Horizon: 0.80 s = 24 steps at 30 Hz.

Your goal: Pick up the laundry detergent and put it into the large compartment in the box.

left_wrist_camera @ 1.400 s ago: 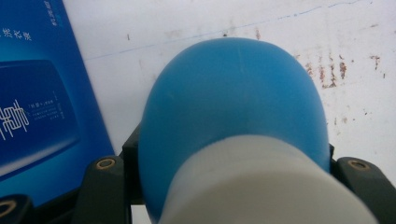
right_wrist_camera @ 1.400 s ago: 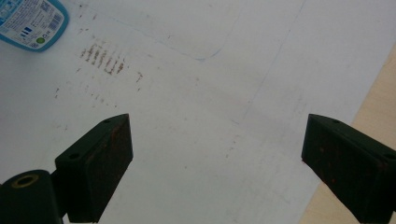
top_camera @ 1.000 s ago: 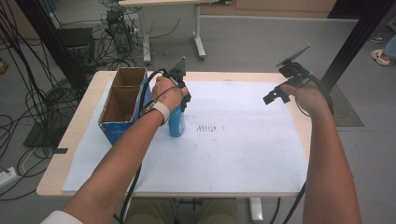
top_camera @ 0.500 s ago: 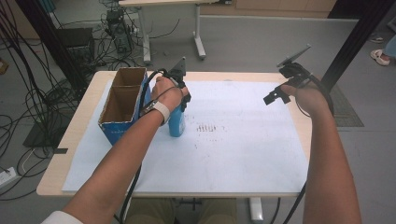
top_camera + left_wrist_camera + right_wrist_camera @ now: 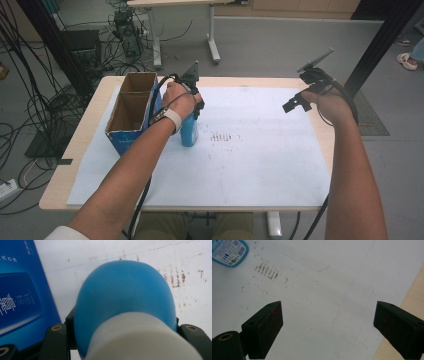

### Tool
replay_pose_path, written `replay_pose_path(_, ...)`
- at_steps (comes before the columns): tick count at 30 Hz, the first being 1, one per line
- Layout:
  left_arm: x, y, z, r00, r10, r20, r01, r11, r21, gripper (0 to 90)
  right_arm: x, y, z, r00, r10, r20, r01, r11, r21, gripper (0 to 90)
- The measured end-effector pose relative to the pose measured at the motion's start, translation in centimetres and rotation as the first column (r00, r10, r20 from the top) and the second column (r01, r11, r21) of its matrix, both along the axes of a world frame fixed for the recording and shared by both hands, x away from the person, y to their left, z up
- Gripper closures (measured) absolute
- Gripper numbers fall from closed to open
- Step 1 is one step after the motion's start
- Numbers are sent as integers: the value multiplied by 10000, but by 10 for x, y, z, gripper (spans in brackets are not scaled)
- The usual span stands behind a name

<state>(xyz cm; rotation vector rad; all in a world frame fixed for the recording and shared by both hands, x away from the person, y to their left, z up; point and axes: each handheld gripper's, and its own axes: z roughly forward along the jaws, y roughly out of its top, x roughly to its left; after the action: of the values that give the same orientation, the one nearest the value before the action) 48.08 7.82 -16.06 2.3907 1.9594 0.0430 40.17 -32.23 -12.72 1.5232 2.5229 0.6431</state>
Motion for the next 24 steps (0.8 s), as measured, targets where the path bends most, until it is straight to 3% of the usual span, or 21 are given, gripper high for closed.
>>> replay_pose_path(24,-1,4,1,9999,-91,81,92,9999,-118,399,-2,-2,-1,10000,-38,0,38,10000,20,85)
